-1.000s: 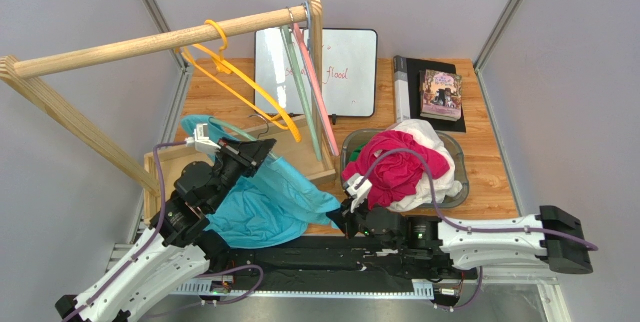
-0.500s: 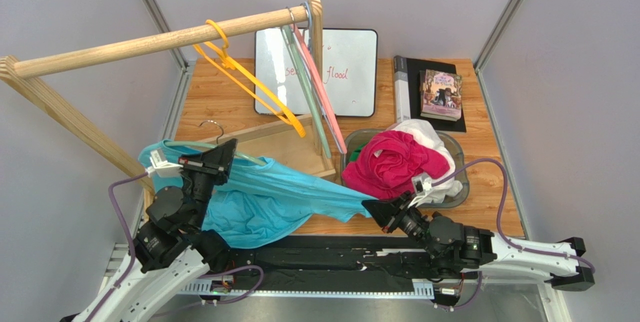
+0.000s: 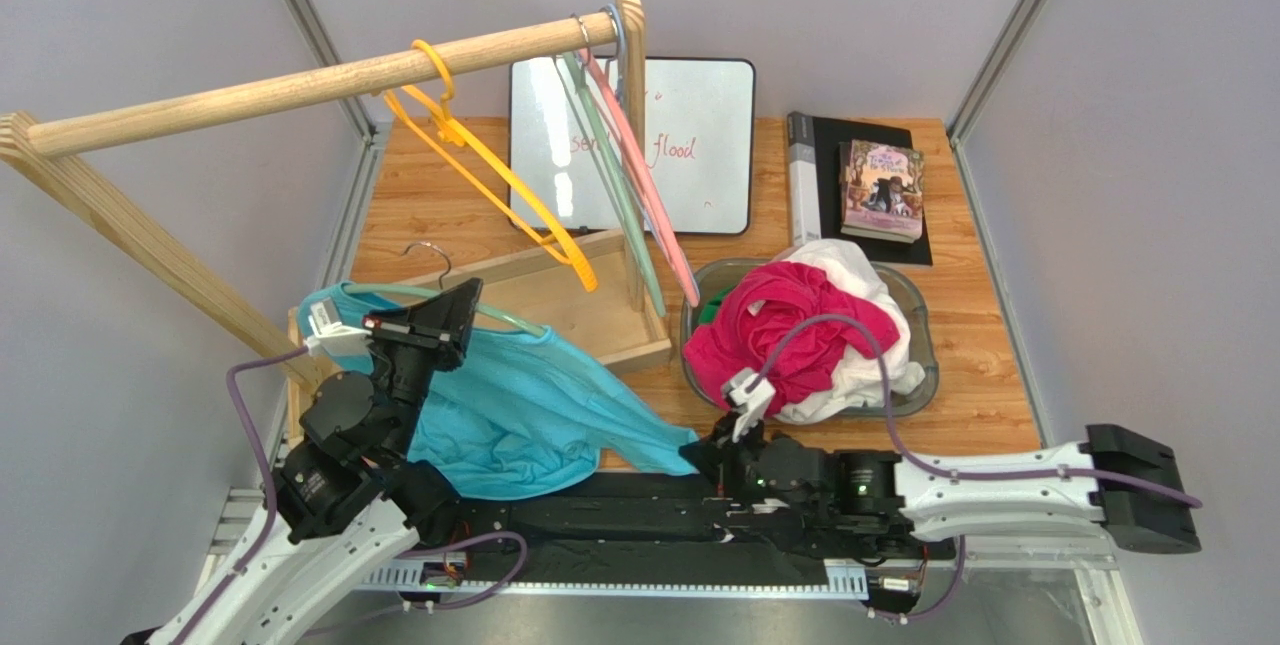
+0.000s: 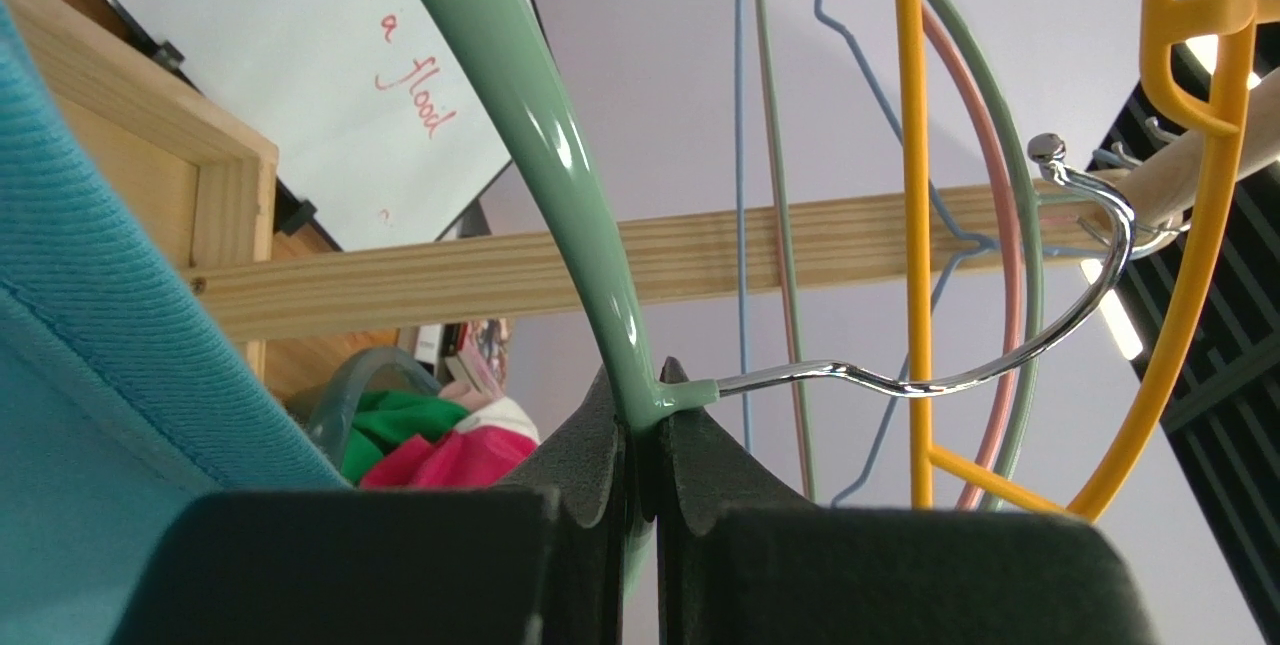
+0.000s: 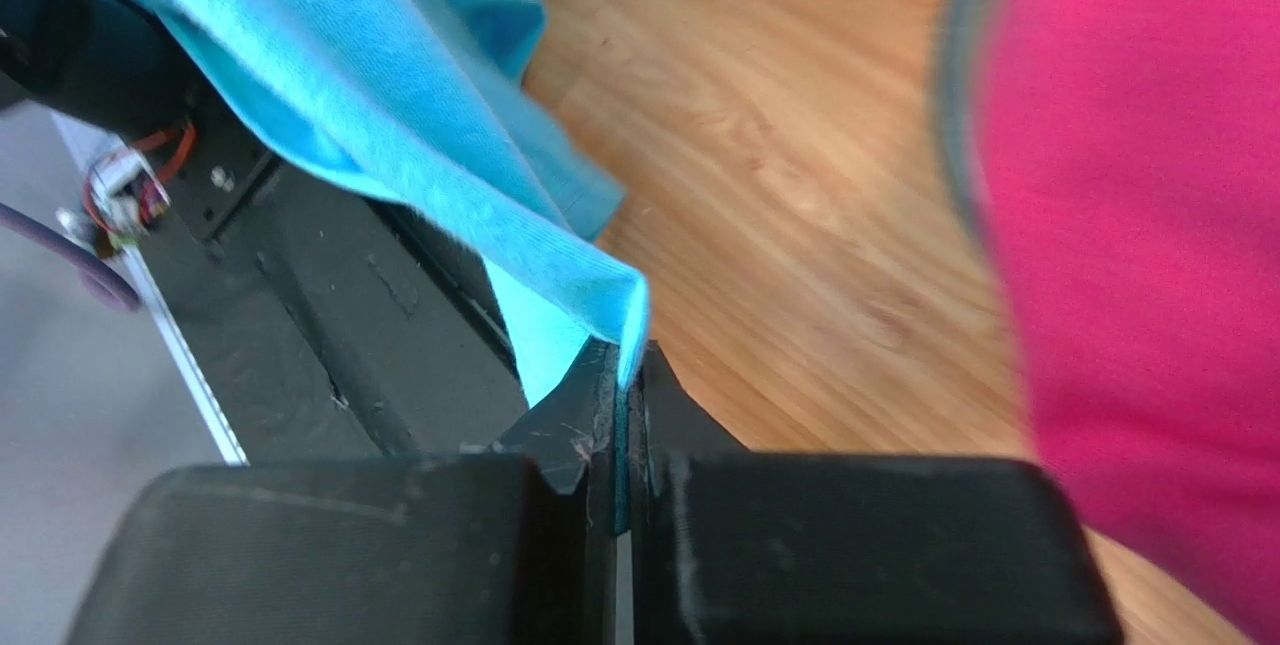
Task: Remove the t-shirt from the hanger
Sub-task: Remove the tshirt from the hanger
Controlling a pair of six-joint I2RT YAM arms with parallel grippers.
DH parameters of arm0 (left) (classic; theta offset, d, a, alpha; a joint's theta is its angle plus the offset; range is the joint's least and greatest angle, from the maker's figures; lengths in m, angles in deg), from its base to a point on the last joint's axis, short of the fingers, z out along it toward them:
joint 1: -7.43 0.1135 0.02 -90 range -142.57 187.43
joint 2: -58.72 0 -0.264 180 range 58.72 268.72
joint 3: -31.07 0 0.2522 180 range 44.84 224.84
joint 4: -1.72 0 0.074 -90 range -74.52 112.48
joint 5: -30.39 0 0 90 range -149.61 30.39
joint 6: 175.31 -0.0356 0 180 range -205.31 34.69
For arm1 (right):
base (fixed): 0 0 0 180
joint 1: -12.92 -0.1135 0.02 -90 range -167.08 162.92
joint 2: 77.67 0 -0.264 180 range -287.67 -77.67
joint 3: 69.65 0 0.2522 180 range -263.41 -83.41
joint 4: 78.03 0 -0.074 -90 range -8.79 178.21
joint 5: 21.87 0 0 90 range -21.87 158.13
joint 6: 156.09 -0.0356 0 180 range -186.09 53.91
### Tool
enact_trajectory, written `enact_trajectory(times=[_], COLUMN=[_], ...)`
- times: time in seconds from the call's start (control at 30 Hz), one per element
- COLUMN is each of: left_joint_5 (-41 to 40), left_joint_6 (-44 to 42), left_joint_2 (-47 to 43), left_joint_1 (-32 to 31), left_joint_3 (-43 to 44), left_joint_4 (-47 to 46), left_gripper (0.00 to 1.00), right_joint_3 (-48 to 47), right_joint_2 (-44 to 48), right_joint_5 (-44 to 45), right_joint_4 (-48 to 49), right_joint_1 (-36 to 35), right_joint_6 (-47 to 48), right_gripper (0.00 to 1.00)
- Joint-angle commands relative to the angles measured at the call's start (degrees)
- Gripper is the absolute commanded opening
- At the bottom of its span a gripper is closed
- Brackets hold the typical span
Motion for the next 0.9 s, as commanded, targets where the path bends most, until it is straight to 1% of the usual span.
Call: enact_trajectory(times=[0.0, 0.03, 0.07, 0.1, 0.13, 0.17, 0.2, 0.23, 0.27, 0.33, 0.37, 0.43, 0.47, 0.53, 0.57, 0.6, 0.63, 0.67, 0.7, 0.77, 0.8, 0.83, 0.87], left_joint_5=[4.6, 5.4, 6.2, 6.5, 6.6, 7.3, 7.8, 8.3, 9.6, 11.0, 13.2, 15.9, 19.6, 23.6, 25.5, 26.2, 26.5, 26.7, 26.6, 25.6, 25.4, 25.1, 24.8], left_joint_6=[2.6, 2.4, 2.2, 2.0, 2.0, 1.9, 1.1, 0.9, 0.7, 0.1, -0.7, -2.1, -3.9, -5.2, -4.6, -3.8, -2.9, -1.4, -0.4, 3.1, 3.8, 4.1, 4.2], left_joint_2=[1.7, 2.0, 2.4, 2.5, 2.4, 2.3, 2.2, 2.1, 2.4, 2.8, 3.6, 4.7, 6.0, 7.1, 7.5, 7.4, 6.9, 4.7, 3.3, -0.3, -1.1, -1.9, -1.9], left_joint_1=[0.7, 0.7, 0.6, 0.7, 0.6, 0.7, 0.7, 0.7, 0.7, 0.7, 0.6, 0.6, 0.7, 0.7, 0.7, 0.7, 0.6, 0.7, 0.7, 0.6, 0.6, 0.7, 0.7], left_joint_3=[0.6, 0.8, 1.0, 1.3, 1.7, 1.9, 1.9, 1.8, 1.8, 1.6, 1.6, 1.7, 2.2, 3.8, 4.4, 4.0, 2.9, 1.3, -2.3, -5.2, -6.4, -6.4, -6.3], left_joint_4=[-9.5, -9.5, -9.5, -8.5, -7.7, -7.0, -6.6, -6.3, -6.4, -6.7, -8.0, -9.6, -9.7, -7.8, -3.4, -1.7, -1.1, -2.6, -3.9, -6.2, -6.4, -6.4, -5.5], left_gripper=[0.0, 0.0, 0.0, 0.0, 0.0, 0.0, 0.0, 0.0, 0.0, 0.0, 0.0, 0.0, 0.0, 0.0, 0.0, 0.0, 0.0, 0.0, 0.0, 0.0, 0.0, 0.0, 0.0], right_joint_3=[-5.1, -6.4, -9.8, -11.3, -12.1, -12.8, -12.9, -12.6, -12.4, -11.2, -10.9, -11.8, -12.5, -13.6, -13.6, -13.5, -12.6, -12.1, -11.3, -10.5, -10.3, -10.4, -9.8], right_joint_2=[-13.8, -17.1, -17.9, -18.1, -17.5, -14.6, -12.1, -9.6, -3.9, 0.9, 4.4, 6.2, 6.9, 8.8, 9.4, 10.4, 10.7, 10.6, 9.2, 6.2, 4.7, 1.1, -0.5], right_joint_5=[-6.0, -6.9, -7.4, -7.9, -9.2, -9.8, -10.1, -10.5, -10.6, -10.5, -10.4, -10.2, -9.8, -8.9, -8.9, -9.6, -11.9, -13.3, -14.7, -16.5, -16.6, -17.8, -18.3], right_joint_4=[13.6, 12.8, 11.1, 9.3, 6.0, 4.9, 4.0, 1.9, 1.0, 0.2, 0.3, -1.5, -2.7, -5.7, -6.1, -5.1, -3.8, -2.0, 2.0, 4.5, 6.0, 6.9, 8.0], right_joint_1=[1.0, 1.5, 1.7, 1.6, 1.6, 1.6, 1.6, 1.6, 1.6, 1.7, 1.7, 1.7, 1.7, 1.7, 1.8, 1.7, 1.7, 1.7, 1.7, 1.7, 1.7, 1.7, 1.7], right_joint_6=[-0.3, -0.3, 1.1, 2.2, 3.2, 4.8, 5.6, 6.3, 7.6, 8.8, 9.2, 10.1, 10.0, 8.3, 7.7, 7.3, 7.4, 7.6, 8.0, 8.9, 8.7, 8.5, 8.1], right_gripper=[0.0, 0.0, 0.0, 0.07, 0.34, 0.45, 0.55, 0.8, 0.89, 1.0, 1.0, 1.0, 1.0, 1.0, 1.0, 1.0, 1.0, 1.0, 1.0, 1.0, 1.0, 1.0, 0.99])
